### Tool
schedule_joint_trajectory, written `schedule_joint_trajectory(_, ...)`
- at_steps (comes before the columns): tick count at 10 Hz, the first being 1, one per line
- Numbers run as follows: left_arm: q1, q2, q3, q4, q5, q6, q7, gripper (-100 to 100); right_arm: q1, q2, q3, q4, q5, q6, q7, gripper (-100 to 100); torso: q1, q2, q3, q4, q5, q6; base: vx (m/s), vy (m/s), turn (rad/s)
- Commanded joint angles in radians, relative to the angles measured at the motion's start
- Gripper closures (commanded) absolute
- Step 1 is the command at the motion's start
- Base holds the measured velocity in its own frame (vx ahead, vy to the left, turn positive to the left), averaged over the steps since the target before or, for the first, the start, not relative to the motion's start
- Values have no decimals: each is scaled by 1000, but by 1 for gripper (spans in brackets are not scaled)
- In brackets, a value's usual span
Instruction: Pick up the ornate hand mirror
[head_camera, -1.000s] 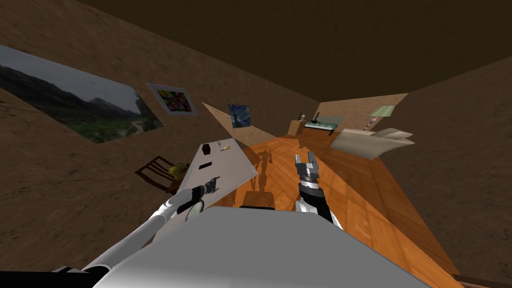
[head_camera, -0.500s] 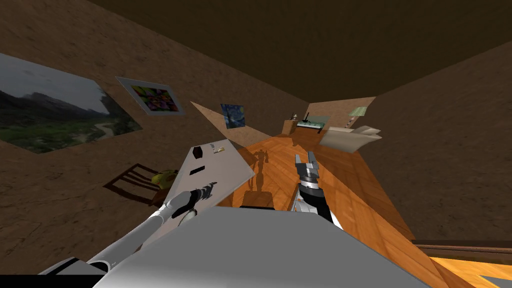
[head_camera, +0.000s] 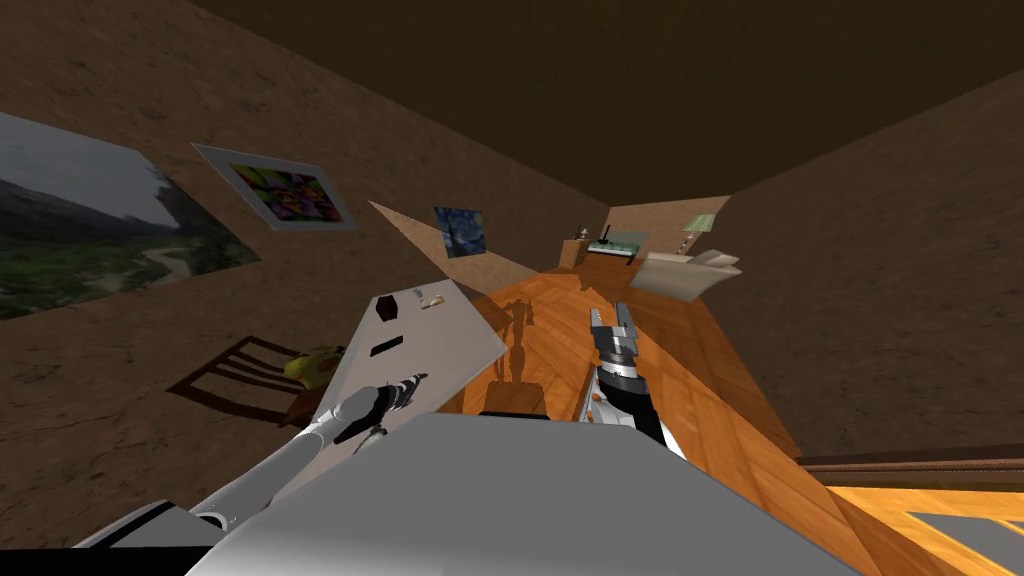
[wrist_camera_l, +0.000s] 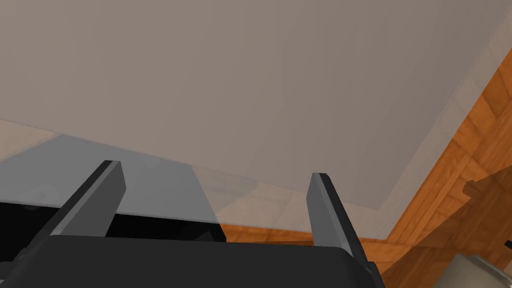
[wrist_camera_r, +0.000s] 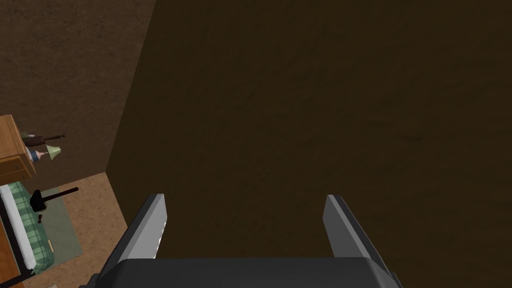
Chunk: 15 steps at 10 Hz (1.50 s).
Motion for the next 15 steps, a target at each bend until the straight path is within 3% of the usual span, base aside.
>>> schedule_joint_trajectory(1, -6, 8, -24, 43, -50, 0, -23, -100, 0, 0, 0, 0, 0, 0, 0, 0, 0, 0, 0, 0, 0, 0, 4, 7, -209)
schedule_joint_trajectory(2, -6, 8, -24, 43, -71, 0, -23, -100, 0, 0, 0, 0, 0, 0, 0, 0, 0, 0, 0, 0, 0, 1, 7, 20, -115)
schedule_joint_trajectory(5, -29, 10, -65, 130, -166, -9, -87, -100, 0, 0, 0, 0, 0, 0, 0, 0, 2, 0, 0, 0, 0, 0, 6, 28, -140)
schedule_joint_trajectory(6, -29, 10, -65, 145, -184, -9, -87, -100, 0, 0, 0, 0, 0, 0, 0, 0, 2, 0, 0, 0, 0, 0, -1, 24, -91)
schedule_joint_trajectory(7, -39, 9, -86, 181, -217, -14, -114, -100, 0, 0, 0, 0, 0, 0, 0, 0, 2, 0, 0, 0, 0, 0, 4, 27, -159)
schedule_joint_trajectory(8, -39, 9, -86, 192, -235, -14, -114, -100, 0, 0, 0, 0, 0, 0, 0, 0, 2, 0, 0, 0, 0, 0, 2, 29, -76)
schedule_joint_trajectory(11, -57, 3, -125, 278, -320, -23, -160, -100, 0, 0, 0, 0, 0, 0, 0, 0, 2, 0, 0, 0, 0, 0, -7, 33, -109)
schedule_joint_trajectory(12, -57, 3, -125, 278, -327, -23, -160, -100, 0, 0, 0, 0, 0, 0, 0, 0, 2, 0, 0, 0, 0, 0, -10, 31, -65)
schedule_joint_trajectory(13, -64, -1, -142, 304, -367, -27, -178, -100, 0, 0, 0, 0, 0, 0, 0, 0, 2, 1, 0, 0, 0, 0, -15, 32, -106)
schedule_joint_trajectory(15, -64, -1, -142, 316, -367, -27, -178, -100, 0, 0, 0, 0, 0, 0, 0, 0, 2, 1, 0, 0, 0, 0, -9, 18, -19)
